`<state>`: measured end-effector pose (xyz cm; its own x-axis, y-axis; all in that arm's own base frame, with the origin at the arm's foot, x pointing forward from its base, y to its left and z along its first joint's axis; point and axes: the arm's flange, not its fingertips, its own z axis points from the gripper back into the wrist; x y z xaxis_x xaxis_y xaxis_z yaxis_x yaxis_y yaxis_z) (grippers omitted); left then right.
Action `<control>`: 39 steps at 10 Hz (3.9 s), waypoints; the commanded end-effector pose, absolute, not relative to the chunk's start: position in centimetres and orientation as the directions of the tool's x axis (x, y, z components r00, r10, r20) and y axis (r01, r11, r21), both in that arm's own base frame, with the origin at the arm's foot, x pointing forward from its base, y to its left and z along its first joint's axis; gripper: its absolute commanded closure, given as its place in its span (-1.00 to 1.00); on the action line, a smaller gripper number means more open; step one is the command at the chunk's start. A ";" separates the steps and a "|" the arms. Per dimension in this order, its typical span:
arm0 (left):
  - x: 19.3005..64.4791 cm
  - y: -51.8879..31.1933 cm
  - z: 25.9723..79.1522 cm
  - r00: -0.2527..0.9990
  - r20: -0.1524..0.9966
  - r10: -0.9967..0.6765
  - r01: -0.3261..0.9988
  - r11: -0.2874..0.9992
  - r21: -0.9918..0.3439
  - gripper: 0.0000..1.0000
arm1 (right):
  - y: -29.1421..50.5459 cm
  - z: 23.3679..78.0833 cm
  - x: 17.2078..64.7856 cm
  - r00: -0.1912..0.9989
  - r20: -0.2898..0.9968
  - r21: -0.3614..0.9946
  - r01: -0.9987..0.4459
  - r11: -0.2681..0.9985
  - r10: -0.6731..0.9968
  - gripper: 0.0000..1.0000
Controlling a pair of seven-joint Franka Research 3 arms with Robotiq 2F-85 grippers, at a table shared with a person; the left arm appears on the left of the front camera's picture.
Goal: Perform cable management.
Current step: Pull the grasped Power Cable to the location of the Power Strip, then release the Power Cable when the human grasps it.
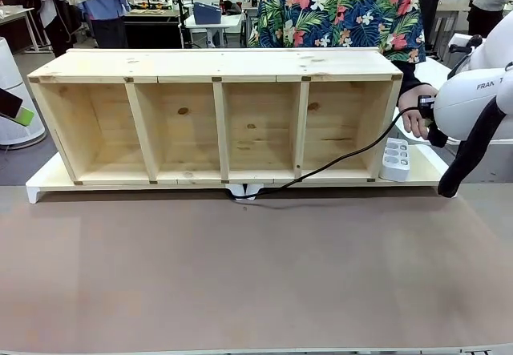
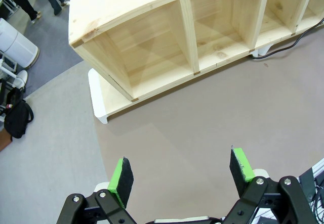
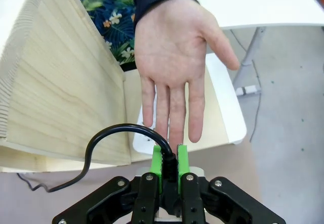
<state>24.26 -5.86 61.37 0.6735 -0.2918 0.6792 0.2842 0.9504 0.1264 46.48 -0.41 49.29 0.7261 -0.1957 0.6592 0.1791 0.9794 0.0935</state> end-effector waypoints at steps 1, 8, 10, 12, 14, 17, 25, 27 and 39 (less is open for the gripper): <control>24.4 -5.8 61.4 0.671 0.684 -0.287 0.282 0.951 0.123 -1.00 | -0.3 49.7 46.3 0.725 0.661 0.092 0.178 0.980 -0.194 0.71; 24.4 -5.8 61.4 0.671 0.684 -0.287 0.282 0.951 0.123 -1.00 | -0.3 49.7 46.3 0.725 0.661 0.092 0.178 0.980 -0.194 0.71; 24.4 -5.8 61.4 0.671 0.684 -0.287 0.282 0.951 0.123 -1.00 | -0.4 49.4 46.4 0.728 0.658 0.092 0.179 0.979 -0.195 0.71; 24.4 -5.8 61.4 0.671 0.684 -0.287 0.282 0.951 0.123 -1.00 | 0.3 49.2 46.4 0.724 0.668 0.083 0.158 0.984 -0.172 0.71; 24.4 -5.8 61.4 0.671 0.684 -0.287 0.282 0.951 0.123 -1.00 | 0.3 49.3 46.6 0.724 0.668 0.074 0.165 0.983 -0.172 0.71; 24.4 -5.8 61.4 0.671 0.684 -0.287 0.282 0.951 0.123 -1.00 | 0.1 49.3 46.4 0.715 0.680 0.072 0.153 0.986 -0.161 1.00; 24.4 -5.8 61.4 0.671 0.684 -0.287 0.282 0.951 0.123 -1.00 | -0.6 49.3 46.6 0.734 0.654 0.098 0.161 0.982 -0.185 0.31; 24.4 -5.8 61.4 0.671 0.684 -0.287 0.282 0.951 0.123 -1.00 | -0.6 49.3 46.5 0.745 0.643 0.096 0.156 0.983 -0.181 -0.08; 24.4 -5.8 61.4 0.671 0.684 -0.287 0.282 0.951 0.123 -1.00 | -0.3 49.2 46.4 0.737 0.652 0.082 0.165 0.983 -0.178 -1.00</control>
